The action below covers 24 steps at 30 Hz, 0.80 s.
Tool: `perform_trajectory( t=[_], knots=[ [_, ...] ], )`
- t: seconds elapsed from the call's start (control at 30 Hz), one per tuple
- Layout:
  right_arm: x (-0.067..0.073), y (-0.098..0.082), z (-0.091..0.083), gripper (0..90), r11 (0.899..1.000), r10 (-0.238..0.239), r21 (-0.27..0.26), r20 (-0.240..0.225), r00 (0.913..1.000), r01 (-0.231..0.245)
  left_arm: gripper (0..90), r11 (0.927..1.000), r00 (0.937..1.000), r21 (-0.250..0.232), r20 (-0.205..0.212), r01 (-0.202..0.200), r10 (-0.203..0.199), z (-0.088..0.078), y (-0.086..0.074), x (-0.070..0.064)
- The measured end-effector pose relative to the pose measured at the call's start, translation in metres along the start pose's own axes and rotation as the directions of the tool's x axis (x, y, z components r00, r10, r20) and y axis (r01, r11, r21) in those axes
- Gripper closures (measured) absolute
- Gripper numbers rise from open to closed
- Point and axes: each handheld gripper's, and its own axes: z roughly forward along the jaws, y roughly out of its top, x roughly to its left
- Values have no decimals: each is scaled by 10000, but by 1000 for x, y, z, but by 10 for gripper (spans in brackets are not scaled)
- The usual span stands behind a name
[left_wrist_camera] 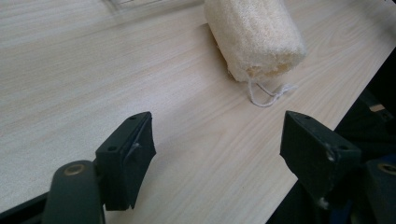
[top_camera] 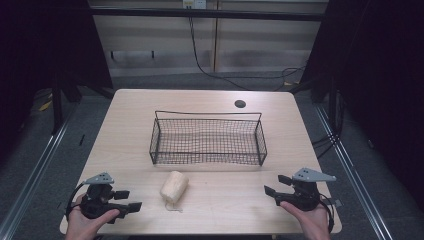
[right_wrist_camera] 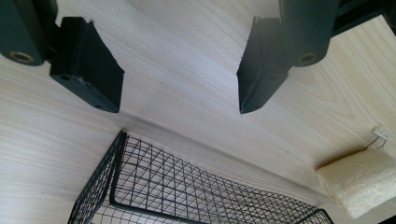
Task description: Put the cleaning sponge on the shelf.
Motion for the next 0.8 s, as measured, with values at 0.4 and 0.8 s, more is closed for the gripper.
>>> perform_trajectory(
  t=[0.4, 0.8],
  knots=[
    [13, 7, -4, 296, 9995, 314, 19, -494, 9983, -313, 299, 9998, 9998, 37, -43, -213, 213, -1, 4, -7],
    [14, 8, -5, 276, 9990, 425, 187, -725, 9965, -413, 317, 9996, 9996, 229, 226, -147, 142, -3, 21, -19]
  ],
)
